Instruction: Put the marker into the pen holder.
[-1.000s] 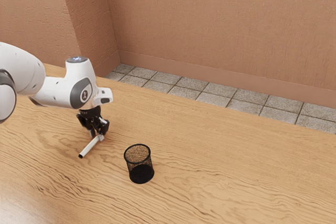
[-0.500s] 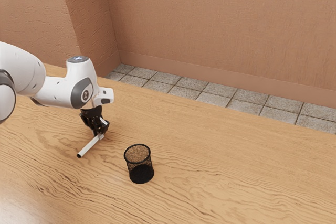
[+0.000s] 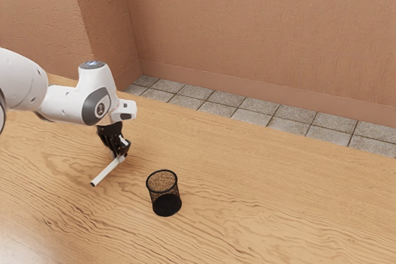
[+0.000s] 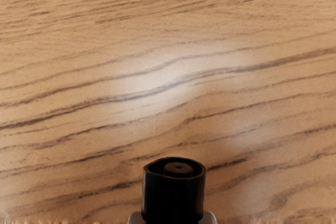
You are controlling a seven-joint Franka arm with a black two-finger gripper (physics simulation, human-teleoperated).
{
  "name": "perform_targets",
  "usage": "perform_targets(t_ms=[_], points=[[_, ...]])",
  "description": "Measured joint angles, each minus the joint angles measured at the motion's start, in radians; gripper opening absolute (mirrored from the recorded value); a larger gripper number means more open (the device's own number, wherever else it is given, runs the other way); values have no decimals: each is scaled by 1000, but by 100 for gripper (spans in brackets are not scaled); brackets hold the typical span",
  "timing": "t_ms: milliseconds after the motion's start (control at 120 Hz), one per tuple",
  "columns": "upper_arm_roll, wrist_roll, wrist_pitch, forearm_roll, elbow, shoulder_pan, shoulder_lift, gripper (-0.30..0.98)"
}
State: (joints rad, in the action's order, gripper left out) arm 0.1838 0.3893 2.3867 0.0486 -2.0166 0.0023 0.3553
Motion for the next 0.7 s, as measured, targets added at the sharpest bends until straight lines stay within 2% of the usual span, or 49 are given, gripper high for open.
perform_targets(t_ms=[408,583,700], points=[[-9,-10,-140,-79,-77,-126,-339,-2],[-108,-35,-198,-118,-59,-96,-381,-2],[-171,-60,-240,-145,-56,-116,-408,-2]])
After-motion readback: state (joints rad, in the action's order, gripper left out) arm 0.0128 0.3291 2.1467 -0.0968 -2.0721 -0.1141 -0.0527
